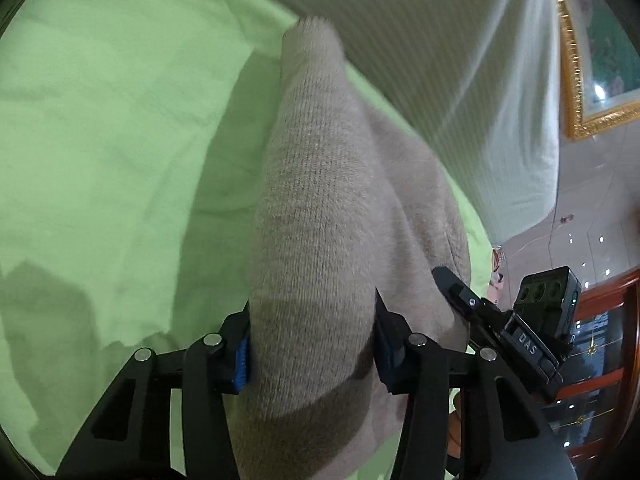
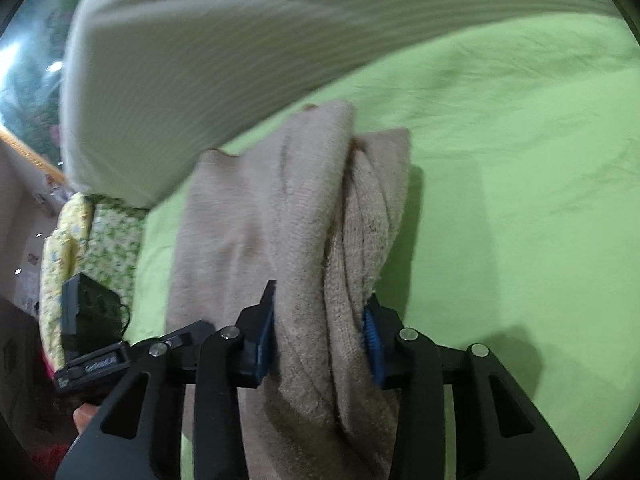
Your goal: Fold small clothes
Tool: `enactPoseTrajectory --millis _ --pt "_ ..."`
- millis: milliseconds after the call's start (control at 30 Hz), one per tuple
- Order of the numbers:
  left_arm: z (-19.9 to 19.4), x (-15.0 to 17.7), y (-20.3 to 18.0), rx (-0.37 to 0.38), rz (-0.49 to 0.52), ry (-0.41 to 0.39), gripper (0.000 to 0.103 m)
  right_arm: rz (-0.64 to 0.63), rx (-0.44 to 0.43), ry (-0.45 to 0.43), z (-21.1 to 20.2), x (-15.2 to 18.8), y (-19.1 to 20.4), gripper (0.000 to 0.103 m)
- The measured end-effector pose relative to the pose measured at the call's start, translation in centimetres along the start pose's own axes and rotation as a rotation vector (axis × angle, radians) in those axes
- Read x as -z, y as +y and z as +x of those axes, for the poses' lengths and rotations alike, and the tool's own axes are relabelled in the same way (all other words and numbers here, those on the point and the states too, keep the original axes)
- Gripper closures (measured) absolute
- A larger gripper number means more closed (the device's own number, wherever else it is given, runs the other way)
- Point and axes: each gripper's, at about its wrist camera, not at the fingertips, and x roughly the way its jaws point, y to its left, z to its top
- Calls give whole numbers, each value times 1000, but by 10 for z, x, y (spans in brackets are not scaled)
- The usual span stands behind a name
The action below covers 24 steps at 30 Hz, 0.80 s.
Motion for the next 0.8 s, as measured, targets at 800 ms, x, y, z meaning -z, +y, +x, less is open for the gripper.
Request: enactPoseTrajectory --millis 800 --pt "-146 43 161 -143 -63 -147 45 -236 -46 161 109 66 118 70"
